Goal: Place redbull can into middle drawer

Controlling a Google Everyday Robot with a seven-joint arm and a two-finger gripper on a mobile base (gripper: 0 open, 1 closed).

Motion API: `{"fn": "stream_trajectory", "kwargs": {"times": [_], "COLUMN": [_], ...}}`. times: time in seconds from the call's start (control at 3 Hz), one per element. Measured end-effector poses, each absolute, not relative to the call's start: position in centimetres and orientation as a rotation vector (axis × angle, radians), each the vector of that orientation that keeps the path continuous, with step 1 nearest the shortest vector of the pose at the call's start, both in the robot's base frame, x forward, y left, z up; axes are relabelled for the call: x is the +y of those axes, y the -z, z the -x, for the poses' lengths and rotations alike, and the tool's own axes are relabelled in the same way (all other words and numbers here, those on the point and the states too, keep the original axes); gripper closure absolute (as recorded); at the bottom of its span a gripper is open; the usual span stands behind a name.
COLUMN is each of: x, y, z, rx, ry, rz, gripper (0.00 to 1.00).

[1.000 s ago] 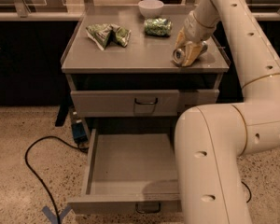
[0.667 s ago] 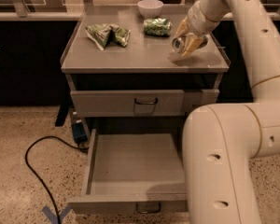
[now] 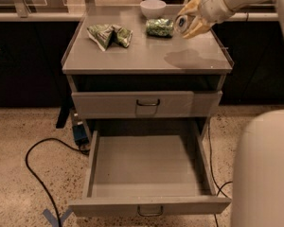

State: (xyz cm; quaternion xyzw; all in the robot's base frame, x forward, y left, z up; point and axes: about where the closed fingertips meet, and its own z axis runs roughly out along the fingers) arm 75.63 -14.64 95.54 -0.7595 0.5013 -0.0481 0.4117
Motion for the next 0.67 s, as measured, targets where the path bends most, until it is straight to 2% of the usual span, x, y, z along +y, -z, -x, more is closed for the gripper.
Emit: {"fn": "stream_trajectory", "kwargs": {"times": [0.33,0.67], "x": [-12.80,-12.92], "y": [-99.22,-99.13], "z": [-70.79,-70.96], "rx": [1.175,1.178], "ry": [0.135,0.136], "rz": [1.807,1.811], "gripper": [1.00,1.00]}}
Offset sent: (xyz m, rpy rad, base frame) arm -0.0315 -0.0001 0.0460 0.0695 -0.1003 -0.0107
